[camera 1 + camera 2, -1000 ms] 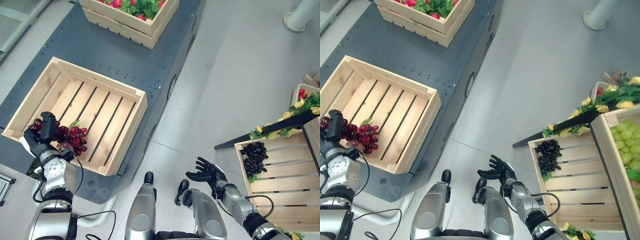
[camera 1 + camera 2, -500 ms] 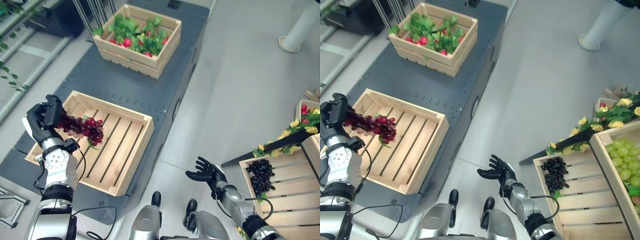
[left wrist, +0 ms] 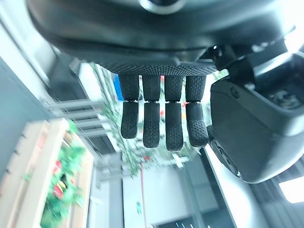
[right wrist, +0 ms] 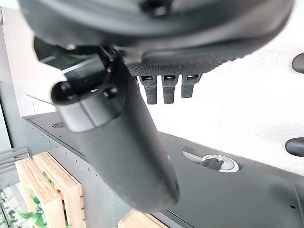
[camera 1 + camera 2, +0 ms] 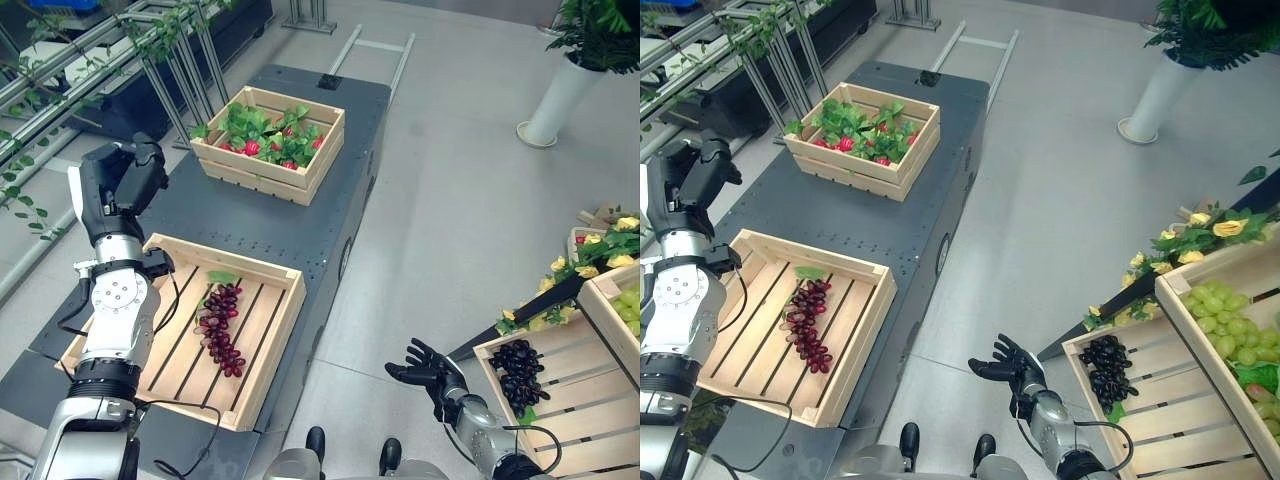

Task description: Pick up the fruits from the basket on one side to the basket on the other side

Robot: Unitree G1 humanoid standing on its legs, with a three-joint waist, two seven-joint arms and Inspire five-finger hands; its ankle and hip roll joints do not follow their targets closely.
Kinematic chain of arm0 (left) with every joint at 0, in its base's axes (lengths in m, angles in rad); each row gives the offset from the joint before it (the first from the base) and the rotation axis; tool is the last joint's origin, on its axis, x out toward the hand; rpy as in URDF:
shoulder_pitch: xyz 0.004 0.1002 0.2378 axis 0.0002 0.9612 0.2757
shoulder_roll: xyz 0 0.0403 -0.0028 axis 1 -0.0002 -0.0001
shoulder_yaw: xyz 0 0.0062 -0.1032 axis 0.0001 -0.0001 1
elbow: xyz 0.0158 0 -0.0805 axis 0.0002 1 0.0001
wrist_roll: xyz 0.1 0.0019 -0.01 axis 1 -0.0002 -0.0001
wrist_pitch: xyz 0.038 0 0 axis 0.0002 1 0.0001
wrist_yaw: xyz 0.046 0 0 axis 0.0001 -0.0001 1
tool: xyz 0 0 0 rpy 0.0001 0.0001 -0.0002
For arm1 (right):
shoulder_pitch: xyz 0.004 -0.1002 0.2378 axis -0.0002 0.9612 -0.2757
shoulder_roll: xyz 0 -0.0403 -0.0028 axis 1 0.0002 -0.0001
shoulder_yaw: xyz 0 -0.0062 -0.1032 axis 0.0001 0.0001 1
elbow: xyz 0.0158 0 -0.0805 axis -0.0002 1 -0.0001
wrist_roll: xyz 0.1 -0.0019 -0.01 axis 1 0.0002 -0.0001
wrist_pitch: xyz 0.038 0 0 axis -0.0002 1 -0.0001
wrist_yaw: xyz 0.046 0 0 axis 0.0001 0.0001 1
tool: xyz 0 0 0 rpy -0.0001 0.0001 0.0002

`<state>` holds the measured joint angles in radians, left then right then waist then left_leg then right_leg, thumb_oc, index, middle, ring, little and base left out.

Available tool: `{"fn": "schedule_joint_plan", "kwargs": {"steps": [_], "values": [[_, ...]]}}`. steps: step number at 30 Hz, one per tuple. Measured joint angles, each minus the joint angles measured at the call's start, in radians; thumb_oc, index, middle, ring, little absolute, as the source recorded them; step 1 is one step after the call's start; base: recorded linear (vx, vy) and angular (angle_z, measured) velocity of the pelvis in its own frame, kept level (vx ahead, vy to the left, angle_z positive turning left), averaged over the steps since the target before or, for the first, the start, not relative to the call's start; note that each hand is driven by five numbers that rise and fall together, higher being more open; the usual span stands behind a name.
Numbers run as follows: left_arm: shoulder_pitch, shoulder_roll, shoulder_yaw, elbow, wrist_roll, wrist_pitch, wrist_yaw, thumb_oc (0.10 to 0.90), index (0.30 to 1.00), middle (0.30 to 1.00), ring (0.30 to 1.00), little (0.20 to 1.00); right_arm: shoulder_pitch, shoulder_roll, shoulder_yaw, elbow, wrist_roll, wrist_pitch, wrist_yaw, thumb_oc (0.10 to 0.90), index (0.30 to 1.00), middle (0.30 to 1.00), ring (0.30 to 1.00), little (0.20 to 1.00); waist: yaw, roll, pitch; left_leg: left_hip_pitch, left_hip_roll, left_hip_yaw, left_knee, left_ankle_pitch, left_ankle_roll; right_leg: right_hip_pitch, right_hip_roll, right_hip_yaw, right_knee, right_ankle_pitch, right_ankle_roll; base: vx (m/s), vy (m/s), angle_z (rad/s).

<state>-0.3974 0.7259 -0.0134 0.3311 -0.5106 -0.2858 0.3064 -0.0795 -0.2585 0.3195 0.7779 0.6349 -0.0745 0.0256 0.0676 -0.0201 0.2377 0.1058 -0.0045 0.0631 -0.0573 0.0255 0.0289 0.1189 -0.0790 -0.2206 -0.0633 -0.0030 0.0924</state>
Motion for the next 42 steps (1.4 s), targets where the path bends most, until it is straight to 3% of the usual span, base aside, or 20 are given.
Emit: {"fn": "schedule_joint_plan", "kwargs": {"steps": [4, 6, 7, 8, 12, 16, 21, 27, 32, 37, 38, 42], "values": [[0.0, 0.028, -0.049, -0.028, 0.094, 0.022, -0.001, 0.4, 0.3, 0.3, 0.3, 0.3, 0.01, 0.001, 0.0, -0.028, 0.0, -0.009, 0.0, 0.8, 0.9, 0.9, 0.9, 0.9, -0.019, 0.007, -0.009, 0.022, 0.0, 0.004, -0.031, 0.017, -0.001, 0.017, 0.005, 0.004, -0.025, 0.015, 0.0, 0.0, -0.024, -0.03], [0.0, 0.049, -0.056, -0.024, 0.122, 0.037, -0.011, 0.424, 0.335, 0.335, 0.335, 0.335, 0.01, 0.0, 0.0, -0.042, 0.0, -0.024, 0.0, 0.8, 0.9, 0.9, 0.9, 0.9, -0.026, 0.008, -0.01, 0.024, 0.001, 0.014, -0.031, 0.018, -0.001, 0.014, 0.007, 0.016, -0.025, 0.02, -0.001, 0.02, -0.013, -0.13], [0.0, 0.056, -0.059, -0.014, 0.132, 0.04, -0.015, 0.728, 0.792, 0.792, 0.792, 0.792, 0.01, 0.0, 0.0, -0.045, 0.0, -0.024, 0.0, 0.8, 0.9, 0.9, 0.9, 0.9, -0.029, 0.008, -0.011, 0.025, 0.002, 0.018, -0.031, 0.018, -0.001, 0.014, 0.007, 0.02, -0.025, 0.02, -0.002, 0.05, -0.006, -0.14], [0.0, 0.064, -0.061, 0.017, 0.149, 0.05, -0.032, 0.8, 0.9, 0.9, 0.9, 0.9, 0.014, 0.0, -0.002, -0.047, 0.0, -0.024, 0.0, 0.8, 0.9, 0.9, 0.9, 0.9, -0.039, 0.012, -0.017, 0.026, 0.002, 0.022, -0.032, 0.018, -0.002, 0.012, 0.007, 0.024, -0.025, 0.022, -0.001, 0.06, -0.004, -0.11], [0.005, 0.07, -0.099, 0.165, 0.244, 0.103, -0.049, 0.8, 0.9, 0.9, 0.9, 0.9, 0.052, -0.008, -0.007, -0.047, 0.0, -0.022, 0.0, 0.8, 0.9, 0.9, 0.9, 0.9, -0.054, 0.031, -0.041, 0.023, 0.002, 0.026, -0.032, 0.017, -0.001, 0.007, 0.008, 0.028, -0.025, 0.023, -0.002, 0.03, 0.006, -0.05], [0.042, 0.071, -0.101, 0.27, 0.335, 0.109, -0.049, 0.8, 0.9, 0.9, 0.9, 0.9, 0.086, -0.011, -0.023, -0.046, -0.001, -0.016, 0.002, 0.8, 0.9, 0.9, 0.9, 0.9, -0.059, 0.034, -0.042, 0.023, 0.003, 0.028, -0.032, 0.017, -0.002, 0.006, 0.009, 0.029, -0.025, 0.024, -0.003, 0.04, 0.028, -0.02], [0.091, 0.062, -0.142, 0.402, 0.453, 0.18, -0.039, 0.8, 0.9, 0.9, 0.9, 0.9, 0.102, -0.037, -0.034, -0.032, -0.001, -0.009, 0.014, 0.8, 0.9, 0.9, 0.9, 0.9, -0.052, 0.035, -0.045, 0.011, 0.003, 0.028, -0.032, 0.019, -0.002, -0.007, 0.008, 0.028, -0.021, 0.024, -0.003, 0.01, 0.047, 0.01], [0.072, 0.016, -0.193, 0.511, 0.465, 0.229, 0.003, 0.8, 0.9, 0.9, 0.9, 0.9, 0.043, -0.054, -0.028, 0.021, 0.0, -0.007, 0.02, 0.8, 0.9, 0.9, 0.9, 0.9, -0.039, 0.033, -0.042, -0.08, 0.0, 0.024, 0.013, 0.02, -0.001, -0.1, 0.002, 0.02, 0.037, 0.016, -0.009, -0.1, 0.062, 0.03], [-0.006, -0.012, -0.221, 0.581, 0.45, 0.228, 0.007, 0.8, 0.9, 0.9, 0.9, 0.9, -0.065, -0.058, -0.018, 0.043, 0.001, -0.014, 0.02, 0.8, 0.9, 0.9, 0.9, 0.9, -0.04, 0.03, 0.069, -0.128, 0.003, 0.03, 0.082, 0.014, -0.005, -0.164, -0.007, 0.018, 0.132, -0.002, -0.017, -0.09, 0.074, -0.01], [-0.11, -0.014, -0.24, 0.616, 0.356, 0.227, 0.031, 0.8, 0.9, 0.9, 0.9, 0.9, -0.137, -0.09, 0.004, 0.041, 0.002, -0.021, 0.019, 0.8, 0.9, 0.9, 0.9, 0.9, -0.039, 0.019, 0.192, -0.26, 0.001, 0.029, 0.197, 0.007, -0.006, -0.315, -0.03, 0.024, 0.297, -0.042, -0.027, -0.12, 0.074, 0.04], [-0.148, -0.013, -0.24, 0.631, 0.339, 0.227, 0.046, 0.8, 0.9, 0.9, 0.9, 0.9, -0.165, -0.09, 0.005, 0.042, 0.002, -0.02, 0.019, 0.8, 0.9, 0.9, 0.9, 0.9, -0.038, 0.011, 0.236, -0.296, 0.002, 0.028, 0.238, 0.0, -0.007, -0.352, -0.035, 0.027, 0.338, -0.054, -0.038, -0.05, 0.059, 0.0], [-0.213, -0.016, -0.256, 0.705, 0.335, 0.224, 0.056, 0.8, 0.9, 0.9, 0.9, 0.9, -0.2, -0.089, 0.032, 0.042, 0.003, -0.02, 0.018, 0.8, 0.9, 0.9, 0.9, 0.9, -0.045, -0.017, 0.283, -0.388, 0.007, 0.03, 0.333, -0.022, -0.011, -0.444, -0.038, 0.041, 0.426, -0.072, -0.05, -0.07, 0.081, -0.03]]}}
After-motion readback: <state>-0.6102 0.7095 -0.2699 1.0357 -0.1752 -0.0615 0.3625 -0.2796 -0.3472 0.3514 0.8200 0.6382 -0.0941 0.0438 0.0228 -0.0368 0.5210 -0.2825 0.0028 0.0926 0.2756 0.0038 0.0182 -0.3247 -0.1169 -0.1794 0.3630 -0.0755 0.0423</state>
